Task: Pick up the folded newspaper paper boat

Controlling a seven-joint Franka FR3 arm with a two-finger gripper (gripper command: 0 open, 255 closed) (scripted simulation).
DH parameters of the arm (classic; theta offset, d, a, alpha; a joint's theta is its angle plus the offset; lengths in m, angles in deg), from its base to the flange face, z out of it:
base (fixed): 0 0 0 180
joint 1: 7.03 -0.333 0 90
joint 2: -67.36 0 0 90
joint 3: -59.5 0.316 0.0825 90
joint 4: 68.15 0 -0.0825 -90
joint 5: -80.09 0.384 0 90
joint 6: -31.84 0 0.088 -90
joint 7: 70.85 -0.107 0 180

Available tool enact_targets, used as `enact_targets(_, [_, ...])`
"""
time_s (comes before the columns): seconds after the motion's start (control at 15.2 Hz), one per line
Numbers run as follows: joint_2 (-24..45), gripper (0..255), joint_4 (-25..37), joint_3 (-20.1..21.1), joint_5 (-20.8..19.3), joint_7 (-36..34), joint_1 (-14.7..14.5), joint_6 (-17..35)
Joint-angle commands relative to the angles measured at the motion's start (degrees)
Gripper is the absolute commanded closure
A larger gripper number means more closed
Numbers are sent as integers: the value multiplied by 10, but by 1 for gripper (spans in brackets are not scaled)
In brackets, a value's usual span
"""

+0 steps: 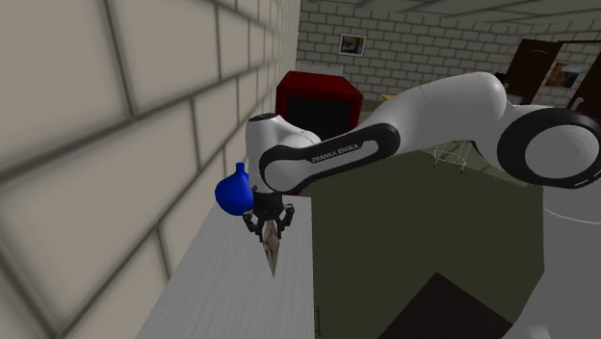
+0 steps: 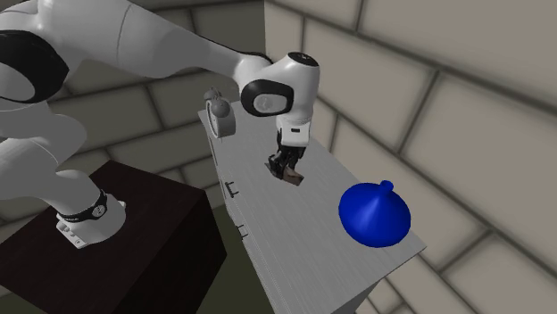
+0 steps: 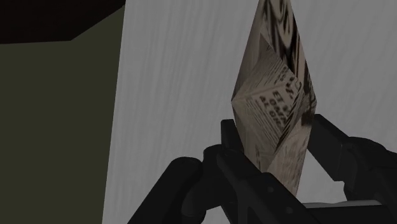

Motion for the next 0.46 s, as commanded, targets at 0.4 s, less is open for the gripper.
enact_targets(0.4, [-17, 255, 24, 3, 7, 5, 1, -40])
